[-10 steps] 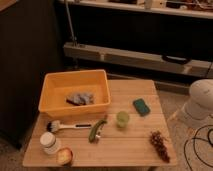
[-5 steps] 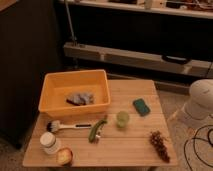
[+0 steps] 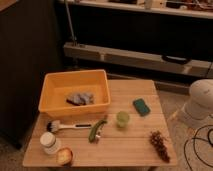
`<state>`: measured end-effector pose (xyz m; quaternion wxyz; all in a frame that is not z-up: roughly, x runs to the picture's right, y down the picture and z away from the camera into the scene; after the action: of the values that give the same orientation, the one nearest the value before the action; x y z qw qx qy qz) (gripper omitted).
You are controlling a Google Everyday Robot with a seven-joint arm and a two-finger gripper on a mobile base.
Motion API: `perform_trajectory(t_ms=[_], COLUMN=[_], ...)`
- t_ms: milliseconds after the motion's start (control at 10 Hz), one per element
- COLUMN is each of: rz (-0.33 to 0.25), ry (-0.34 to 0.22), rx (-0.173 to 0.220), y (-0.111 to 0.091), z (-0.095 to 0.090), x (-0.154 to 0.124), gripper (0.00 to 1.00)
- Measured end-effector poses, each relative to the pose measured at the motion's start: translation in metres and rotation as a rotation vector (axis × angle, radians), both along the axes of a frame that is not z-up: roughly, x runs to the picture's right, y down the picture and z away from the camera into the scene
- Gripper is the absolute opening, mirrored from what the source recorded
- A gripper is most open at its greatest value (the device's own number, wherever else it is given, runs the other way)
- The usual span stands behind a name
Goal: Place sponge in tray
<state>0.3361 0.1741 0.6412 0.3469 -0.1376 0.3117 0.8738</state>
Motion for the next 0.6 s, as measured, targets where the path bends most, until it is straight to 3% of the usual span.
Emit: perform_trajectory(t_ms=[400,600], rz=[0.0,-0.028], ry=[0.0,-0.018], rx=[0.0,0.011], y=[0.0001,-0.0018], z=[-0.0001,0.0027], x=[0.0,0.0003], gripper=[0.65,0.65])
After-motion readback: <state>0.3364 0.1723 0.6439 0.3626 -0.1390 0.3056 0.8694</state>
